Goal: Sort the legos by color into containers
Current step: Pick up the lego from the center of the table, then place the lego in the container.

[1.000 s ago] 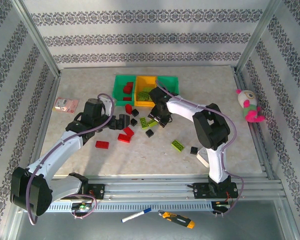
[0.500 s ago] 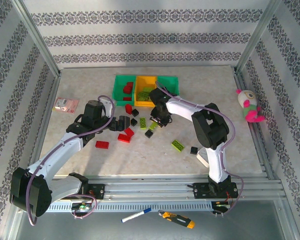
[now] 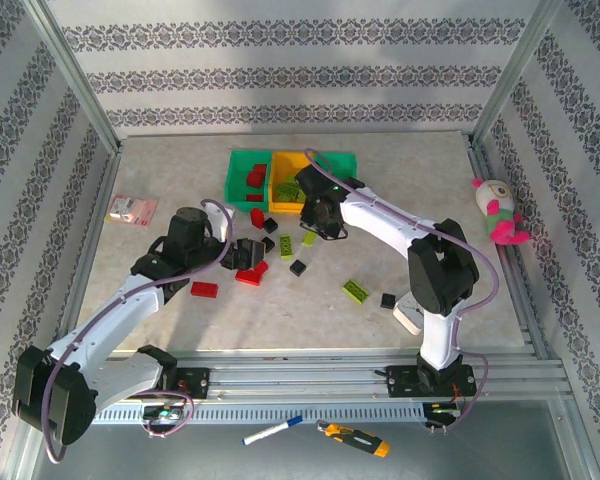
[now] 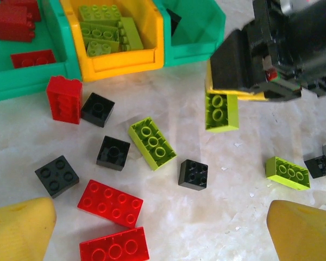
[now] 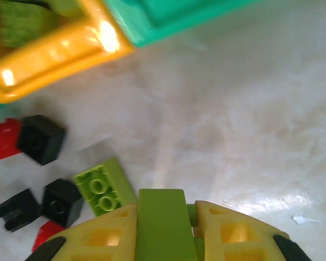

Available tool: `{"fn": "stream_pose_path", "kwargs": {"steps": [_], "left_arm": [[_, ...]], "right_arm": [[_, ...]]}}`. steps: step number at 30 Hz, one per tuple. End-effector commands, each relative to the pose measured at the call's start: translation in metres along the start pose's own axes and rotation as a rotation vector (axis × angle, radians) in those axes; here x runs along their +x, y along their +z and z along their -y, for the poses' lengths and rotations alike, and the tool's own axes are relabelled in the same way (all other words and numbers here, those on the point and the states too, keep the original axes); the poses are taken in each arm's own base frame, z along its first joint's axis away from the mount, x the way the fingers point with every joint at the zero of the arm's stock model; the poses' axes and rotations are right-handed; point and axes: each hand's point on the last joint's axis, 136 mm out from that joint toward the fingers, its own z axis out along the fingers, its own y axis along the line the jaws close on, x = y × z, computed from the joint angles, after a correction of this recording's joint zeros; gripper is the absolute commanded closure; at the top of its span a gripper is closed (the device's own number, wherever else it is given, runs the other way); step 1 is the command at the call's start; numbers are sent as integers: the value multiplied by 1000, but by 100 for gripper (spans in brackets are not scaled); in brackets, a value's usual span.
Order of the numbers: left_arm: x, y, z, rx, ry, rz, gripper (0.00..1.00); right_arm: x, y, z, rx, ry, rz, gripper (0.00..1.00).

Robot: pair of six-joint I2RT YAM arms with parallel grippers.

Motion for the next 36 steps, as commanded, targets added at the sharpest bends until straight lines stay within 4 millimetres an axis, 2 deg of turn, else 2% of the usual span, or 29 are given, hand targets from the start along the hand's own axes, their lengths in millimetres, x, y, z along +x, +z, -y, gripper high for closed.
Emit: {"fn": "stream_pose_path", "kwargs": {"steps": [1, 4, 13, 18, 24, 27, 28, 30, 34, 36], "left_arm": [[-15, -3, 6, -1, 84, 83, 1], [-16, -2, 8, -5, 105, 79, 1], [-11, -1, -4, -70, 67, 71, 1], [-5, -3, -15, -133, 14, 72, 1], [1, -5, -24, -180, -39, 69, 1], [6, -5, -31, -219, -63, 46, 1], [9, -5, -37, -252, -78, 24, 1], [21, -6, -49, -332, -117, -42, 1], [37, -8, -60, -402, -147, -142, 1], [43, -11, -64, -438, -176, -175, 1]], "right_arm": [[-34, -17, -25, -20, -196, 142, 84], [-60, -19, -46, -28, -288, 219, 88], [-114, 7, -95, -88, -372, 289, 88], [-136, 28, -108, -92, -408, 317, 86], [-156, 40, -118, -131, -414, 339, 82], [-161, 39, -121, -149, -415, 344, 71], [-164, 34, -121, -150, -417, 353, 62], [-164, 25, -123, -159, -431, 361, 47], [-158, 0, -123, -182, -473, 361, 30], [-150, -14, -121, -195, -512, 360, 18]]}}
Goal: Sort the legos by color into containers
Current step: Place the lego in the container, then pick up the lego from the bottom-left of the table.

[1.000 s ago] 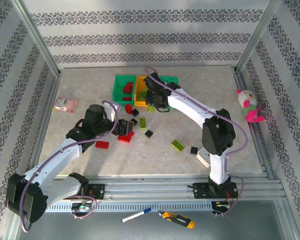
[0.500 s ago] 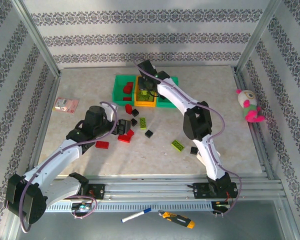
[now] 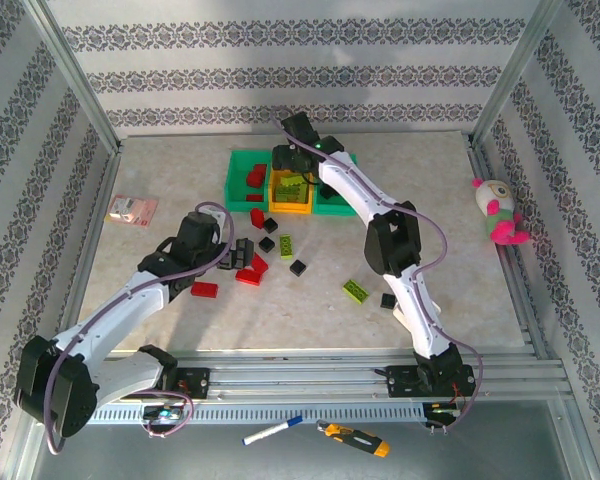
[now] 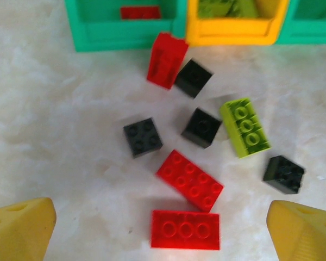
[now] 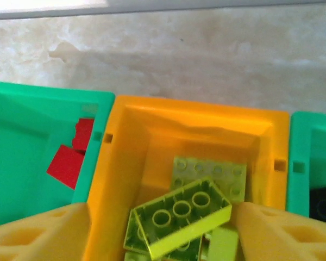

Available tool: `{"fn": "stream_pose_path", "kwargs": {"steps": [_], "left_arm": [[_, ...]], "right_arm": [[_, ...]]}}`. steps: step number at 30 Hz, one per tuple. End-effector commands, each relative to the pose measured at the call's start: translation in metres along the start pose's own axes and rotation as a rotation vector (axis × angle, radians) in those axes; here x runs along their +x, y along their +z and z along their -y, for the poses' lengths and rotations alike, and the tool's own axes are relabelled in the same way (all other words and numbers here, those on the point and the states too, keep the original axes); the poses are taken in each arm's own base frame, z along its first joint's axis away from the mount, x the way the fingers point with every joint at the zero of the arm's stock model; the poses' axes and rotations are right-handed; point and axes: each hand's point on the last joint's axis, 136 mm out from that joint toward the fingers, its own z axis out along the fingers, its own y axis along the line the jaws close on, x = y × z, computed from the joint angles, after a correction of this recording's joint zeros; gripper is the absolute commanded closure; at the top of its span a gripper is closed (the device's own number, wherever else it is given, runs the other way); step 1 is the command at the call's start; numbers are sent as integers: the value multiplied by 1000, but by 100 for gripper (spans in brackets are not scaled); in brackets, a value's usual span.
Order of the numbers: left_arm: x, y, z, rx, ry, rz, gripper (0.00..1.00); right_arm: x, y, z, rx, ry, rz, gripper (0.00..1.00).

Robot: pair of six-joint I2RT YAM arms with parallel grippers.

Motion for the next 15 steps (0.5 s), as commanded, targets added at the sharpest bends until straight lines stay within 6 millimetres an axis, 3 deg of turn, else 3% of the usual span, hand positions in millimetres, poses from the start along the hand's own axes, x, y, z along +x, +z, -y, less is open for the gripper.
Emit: {"fn": "stream_pose_path", "kwargs": {"steps": [1, 6, 11, 15], "left_arm": [[12, -8, -15, -110, -62, -81, 1], [37, -19, -42, -281, -258, -167, 1], [63, -34, -69, -462, -502, -211, 1], [73, -37, -70, -498, -674, -216, 2]], "right_arm": [[-19, -54, -13, -69, -71, 58, 15], [2, -91, -17, -166, -100, 69, 2], [29, -123, -18, -257, -74, 59, 2], [50, -141, -12, -249, -71, 45, 2]]}}
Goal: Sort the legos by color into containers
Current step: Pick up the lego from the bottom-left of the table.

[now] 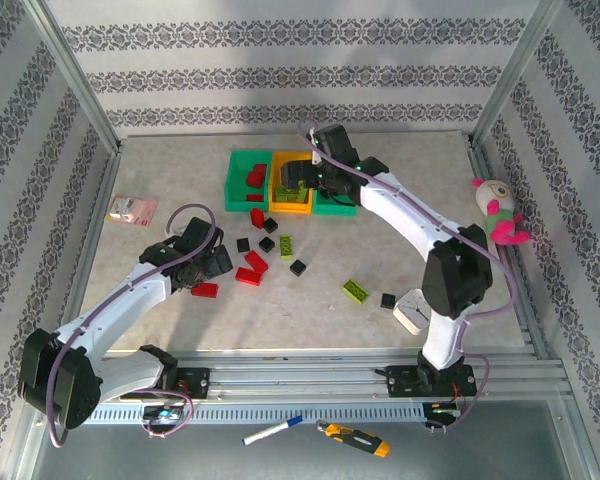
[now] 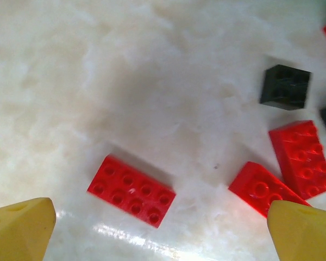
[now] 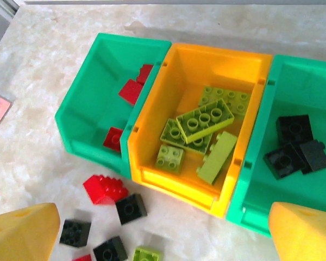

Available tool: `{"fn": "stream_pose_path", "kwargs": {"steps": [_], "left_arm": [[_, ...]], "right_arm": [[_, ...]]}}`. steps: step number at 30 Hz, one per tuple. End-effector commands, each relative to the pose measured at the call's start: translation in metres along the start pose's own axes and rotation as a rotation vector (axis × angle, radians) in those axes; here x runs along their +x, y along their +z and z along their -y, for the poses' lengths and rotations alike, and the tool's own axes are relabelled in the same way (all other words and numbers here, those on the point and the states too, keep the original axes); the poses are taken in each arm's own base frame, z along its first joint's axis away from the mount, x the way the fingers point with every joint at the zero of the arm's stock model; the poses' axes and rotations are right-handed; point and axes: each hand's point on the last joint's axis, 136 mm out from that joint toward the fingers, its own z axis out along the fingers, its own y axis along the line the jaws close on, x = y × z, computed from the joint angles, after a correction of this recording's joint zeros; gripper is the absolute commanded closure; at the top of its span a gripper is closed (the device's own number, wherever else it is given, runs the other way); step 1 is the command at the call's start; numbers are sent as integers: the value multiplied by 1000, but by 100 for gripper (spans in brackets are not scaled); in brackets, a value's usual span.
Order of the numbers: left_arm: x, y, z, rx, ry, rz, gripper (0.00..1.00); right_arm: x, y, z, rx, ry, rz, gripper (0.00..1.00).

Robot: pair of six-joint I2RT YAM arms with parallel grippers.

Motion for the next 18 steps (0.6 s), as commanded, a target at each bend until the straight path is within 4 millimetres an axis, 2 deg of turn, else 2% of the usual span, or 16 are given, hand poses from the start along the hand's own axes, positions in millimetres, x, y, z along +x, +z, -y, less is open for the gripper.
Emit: {"fn": "stream_pose_path", "kwargs": {"steps": [1, 5, 10, 18], "left_arm": [[7, -5, -23, -104, -232, -25, 3], [15, -6, -31, -172, -418, -59, 7], [33, 3, -36, -237, -630, -114, 16], [38, 35, -18, -198, -794, -171, 21]], "right_arm": [[13, -10, -11, -42, -1, 2, 2], [24, -17, -8, -30, -1, -12, 2], [25, -21, -6, -19, 5, -6, 2], [28, -26, -12, -20, 7, 2, 2]]}}
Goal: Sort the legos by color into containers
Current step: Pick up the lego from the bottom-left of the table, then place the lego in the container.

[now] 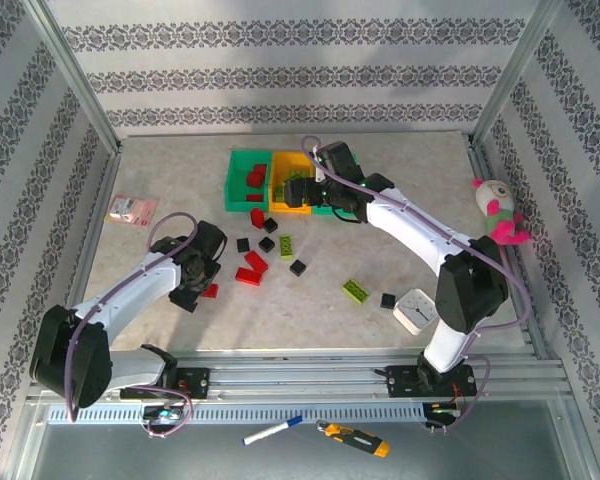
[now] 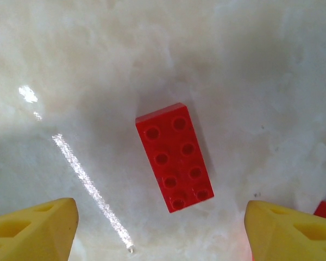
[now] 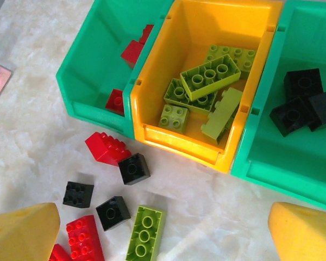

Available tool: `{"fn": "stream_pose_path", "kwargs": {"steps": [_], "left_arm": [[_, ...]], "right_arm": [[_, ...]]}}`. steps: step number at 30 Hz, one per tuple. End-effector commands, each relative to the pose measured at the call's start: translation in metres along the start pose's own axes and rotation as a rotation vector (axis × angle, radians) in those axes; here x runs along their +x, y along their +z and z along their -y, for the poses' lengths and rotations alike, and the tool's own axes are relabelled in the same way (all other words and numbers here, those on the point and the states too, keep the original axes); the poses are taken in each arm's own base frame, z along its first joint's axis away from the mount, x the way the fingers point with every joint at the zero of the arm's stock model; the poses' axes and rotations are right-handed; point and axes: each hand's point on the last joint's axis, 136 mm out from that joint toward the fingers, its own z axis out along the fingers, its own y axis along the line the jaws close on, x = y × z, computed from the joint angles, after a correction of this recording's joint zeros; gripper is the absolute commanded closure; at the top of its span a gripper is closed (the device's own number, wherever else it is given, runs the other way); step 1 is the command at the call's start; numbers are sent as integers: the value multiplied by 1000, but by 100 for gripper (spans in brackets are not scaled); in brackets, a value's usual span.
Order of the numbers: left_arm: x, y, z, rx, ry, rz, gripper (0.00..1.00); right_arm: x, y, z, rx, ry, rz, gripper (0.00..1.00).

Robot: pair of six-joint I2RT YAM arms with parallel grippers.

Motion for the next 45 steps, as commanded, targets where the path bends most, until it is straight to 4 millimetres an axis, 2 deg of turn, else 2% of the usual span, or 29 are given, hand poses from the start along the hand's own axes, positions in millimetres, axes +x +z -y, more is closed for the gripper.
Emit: {"fn": "stream_pose_path", "kwargs": {"steps": [1, 7, 13, 15, 19, 22, 25, 28, 36, 42, 45], "left_arm": [[5, 15, 8, 5, -122, -43, 22], [11, 40, 18, -32, -161, -112, 25], [17, 54, 14, -113, -171, -151, 40], [19, 56, 12, -128, -172, -160, 50], [16, 52, 15, -127, -157, -153, 68], [9, 42, 22, -97, -130, -129, 73], [-5, 24, 36, -52, -56, -81, 76], [-19, 2, 60, 5, 41, -27, 77], [-43, -49, 160, 177, 272, 48, 78], [-51, -57, 226, 235, 364, 72, 78], [-51, -47, 251, 248, 372, 60, 78]], "right_arm": [[-6, -13, -8, -9, 6, 46, 2], [-3, -14, -9, -12, 21, 47, 2], [-1, -14, -5, 2, 29, 48, 2], [0, -15, -4, 7, 33, 47, 2], [1, -14, -3, 10, 44, 45, 2], [0, -14, -3, 12, 50, 47, 2], [-1, -15, -3, 11, 53, 52, 2], [-2, -17, -3, 12, 55, 58, 2], [5, -26, 9, 50, 72, 76, 2], [7, -31, 15, 61, 79, 80, 2], [6, -34, 18, 70, 85, 89, 2]]}}
